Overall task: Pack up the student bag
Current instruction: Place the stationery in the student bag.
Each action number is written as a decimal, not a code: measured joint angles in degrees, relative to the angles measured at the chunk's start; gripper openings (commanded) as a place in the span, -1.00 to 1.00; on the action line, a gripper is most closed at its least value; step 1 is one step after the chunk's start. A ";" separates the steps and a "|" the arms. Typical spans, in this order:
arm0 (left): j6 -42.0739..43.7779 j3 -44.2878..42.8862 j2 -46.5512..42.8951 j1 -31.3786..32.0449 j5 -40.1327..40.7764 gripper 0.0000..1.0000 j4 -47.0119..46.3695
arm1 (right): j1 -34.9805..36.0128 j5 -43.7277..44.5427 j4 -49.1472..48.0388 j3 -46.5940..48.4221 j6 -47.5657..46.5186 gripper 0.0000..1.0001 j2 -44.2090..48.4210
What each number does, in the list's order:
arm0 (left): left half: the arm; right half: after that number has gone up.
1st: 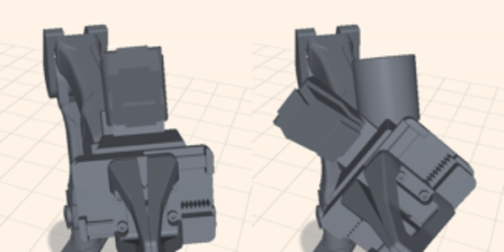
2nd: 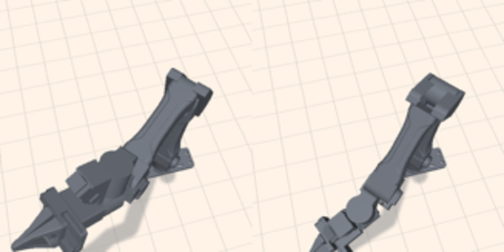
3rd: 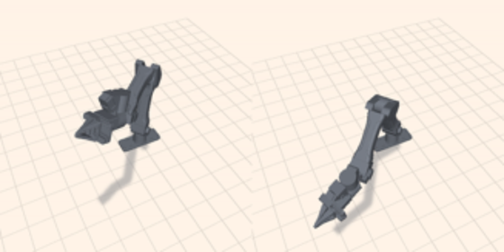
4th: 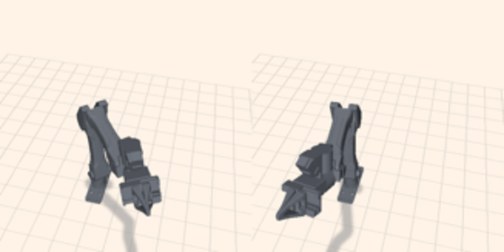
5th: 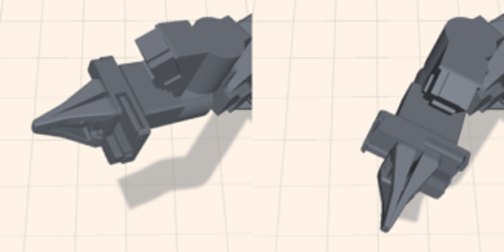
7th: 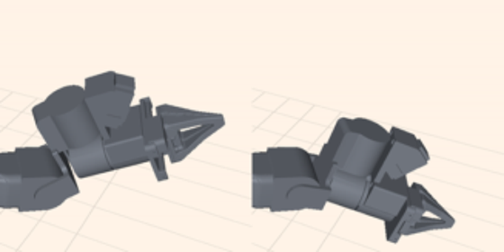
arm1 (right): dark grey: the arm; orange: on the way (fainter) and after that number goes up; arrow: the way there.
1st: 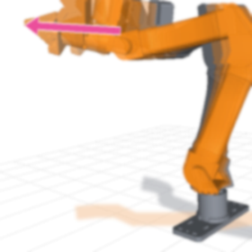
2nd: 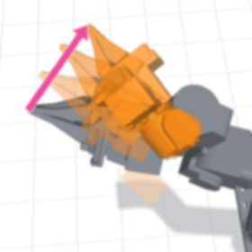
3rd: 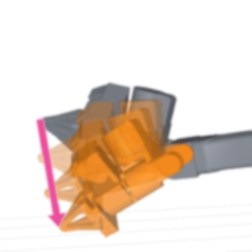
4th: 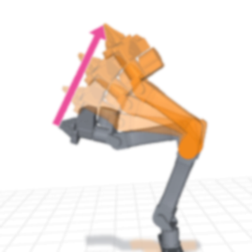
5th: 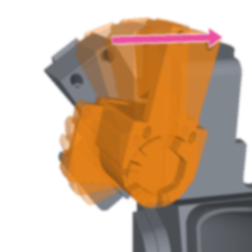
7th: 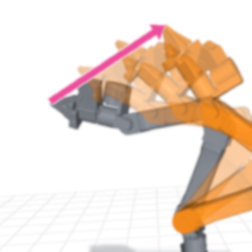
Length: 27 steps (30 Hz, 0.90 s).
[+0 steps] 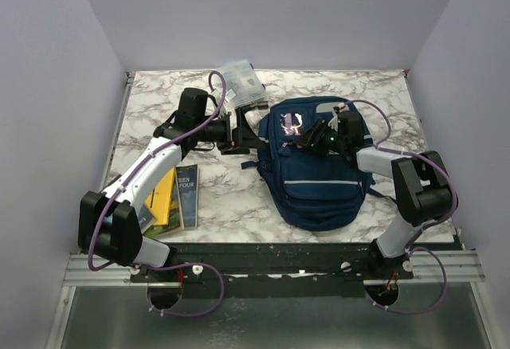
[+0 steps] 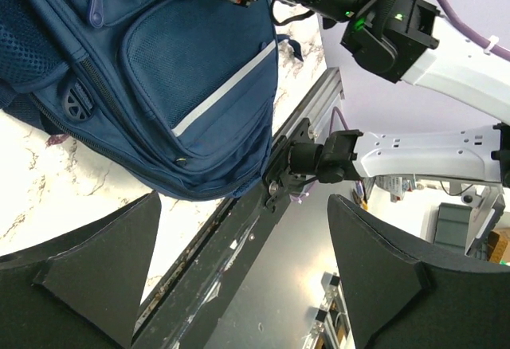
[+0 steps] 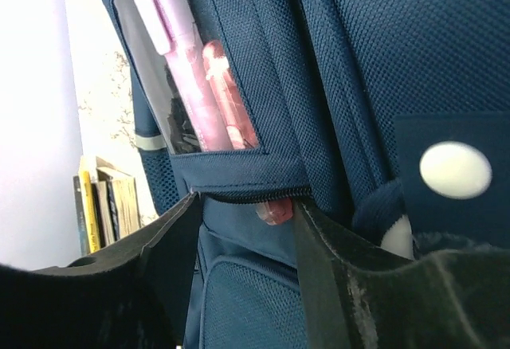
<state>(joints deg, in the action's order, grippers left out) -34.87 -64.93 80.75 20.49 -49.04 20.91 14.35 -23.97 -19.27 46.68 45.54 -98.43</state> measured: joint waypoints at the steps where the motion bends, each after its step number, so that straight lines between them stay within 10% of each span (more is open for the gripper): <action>1: 0.00 0.00 0.04 0.07 -0.02 0.74 0.00 | 0.00 0.79 1.07 0.00 -0.68 0.10 0.90; 27: 0.00 0.00 0.55 1.03 -0.24 0.74 -0.02 | 0.74 4.35 2.23 -2.23 -2.69 -0.99 1.66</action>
<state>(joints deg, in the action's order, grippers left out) -34.87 -64.93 81.30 21.52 -49.28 20.88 15.09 -19.62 -17.04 44.45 42.85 -96.77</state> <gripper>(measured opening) 0.867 0.016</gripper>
